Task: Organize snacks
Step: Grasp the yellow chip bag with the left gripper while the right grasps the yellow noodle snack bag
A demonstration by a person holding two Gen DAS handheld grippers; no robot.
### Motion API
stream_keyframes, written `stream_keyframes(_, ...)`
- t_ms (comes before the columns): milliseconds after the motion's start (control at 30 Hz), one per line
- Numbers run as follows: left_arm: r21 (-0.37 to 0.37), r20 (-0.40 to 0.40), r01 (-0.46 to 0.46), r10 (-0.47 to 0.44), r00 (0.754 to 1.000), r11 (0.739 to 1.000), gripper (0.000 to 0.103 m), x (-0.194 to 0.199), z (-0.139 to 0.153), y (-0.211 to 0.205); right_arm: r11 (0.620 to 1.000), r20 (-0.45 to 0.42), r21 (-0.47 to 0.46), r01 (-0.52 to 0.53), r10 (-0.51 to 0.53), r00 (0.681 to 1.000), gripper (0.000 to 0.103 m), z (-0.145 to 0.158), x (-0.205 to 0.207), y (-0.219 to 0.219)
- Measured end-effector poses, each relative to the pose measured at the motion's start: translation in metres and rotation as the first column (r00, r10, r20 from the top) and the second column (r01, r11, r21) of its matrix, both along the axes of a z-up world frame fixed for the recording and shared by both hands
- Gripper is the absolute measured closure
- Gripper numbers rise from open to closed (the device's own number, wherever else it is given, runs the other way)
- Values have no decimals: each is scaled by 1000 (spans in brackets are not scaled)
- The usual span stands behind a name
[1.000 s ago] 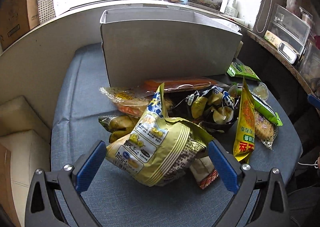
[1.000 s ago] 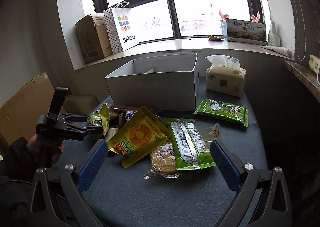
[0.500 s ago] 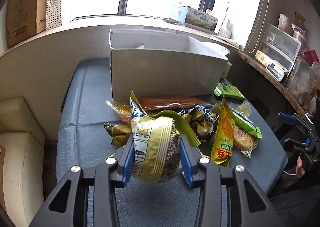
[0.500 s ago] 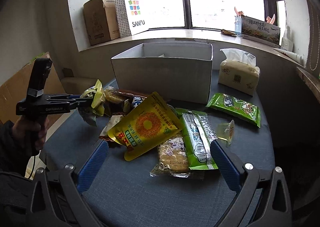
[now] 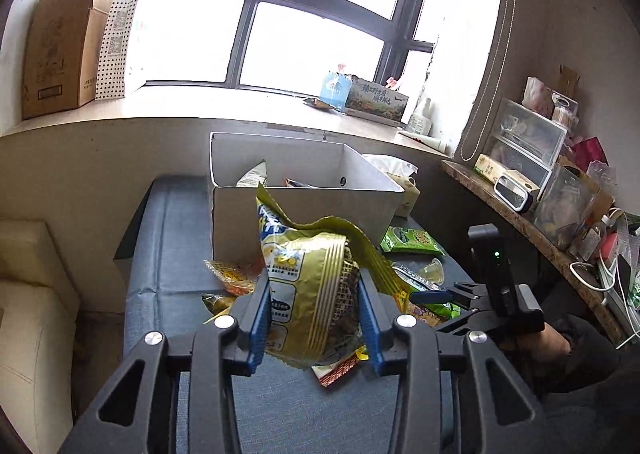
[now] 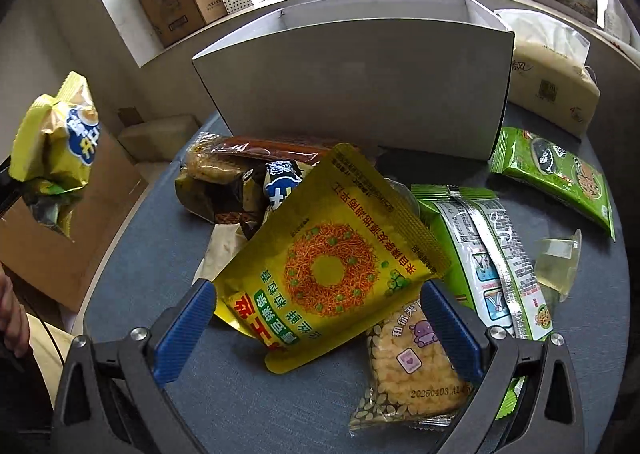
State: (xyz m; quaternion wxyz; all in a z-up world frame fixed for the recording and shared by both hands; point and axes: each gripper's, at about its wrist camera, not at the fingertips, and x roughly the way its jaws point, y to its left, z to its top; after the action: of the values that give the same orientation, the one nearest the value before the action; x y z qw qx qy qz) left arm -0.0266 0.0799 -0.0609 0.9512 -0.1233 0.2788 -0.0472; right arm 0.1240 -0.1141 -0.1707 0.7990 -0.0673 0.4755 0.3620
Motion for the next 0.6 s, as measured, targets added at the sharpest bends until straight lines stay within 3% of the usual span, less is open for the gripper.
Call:
stream_keyframes(67, -10, 1, -4, 4, 1000, 1000, 60, -2, -1, 2, 1000, -20, -13, 16, -16, 1000, 0, -7, 7, 8)
stream_keyframes(267, -24, -6, 2, -2, 1000, 1000, 60, -1, -7, 0, 999, 27, -37, 36, -35, 999, 0, -16, 8, 22)
stream_keyframes(300, -28, -7, 4, -4, 1000, 1000, 60, -1, -9, 0, 999, 30, -38, 28, -26, 999, 4, -17, 7, 23)
stream_keyframes(333, -33, -9, 6, -7, 1000, 999, 60, 0, -10, -1, 1000, 10, -27, 6, -6, 1000, 14, -20, 7, 23)
stream_keyframes(367, -34, -9, 9, -10, 1000, 999, 60, 0, -10, -2, 1000, 4, -19, -13, 13, 1000, 43, -21, 5, 22)
stream_keyframes(400, -34, -11, 14, -14, 1000, 999, 60, 0, -11, -4, 999, 30, -33, -27, 28, 999, 67, -19, 3, 23)
stream_keyframes(433, -34, -11, 18, -18, 1000, 999, 60, 0, -12, -5, 999, -6, -16, -44, 44, 999, 73, -22, 1, 23)
stream_keyframes(500, -30, -11, 25, -25, 1000, 999, 60, 0, -12, -7, 998, -59, 37, -49, 51, 997, 76, -26, 1, 19)
stream_keyframes(600, -32, -11, 25, -25, 1000, 999, 60, -1, -11, -6, 995, -41, 79, -62, 65, 997, 77, -18, -7, 10)
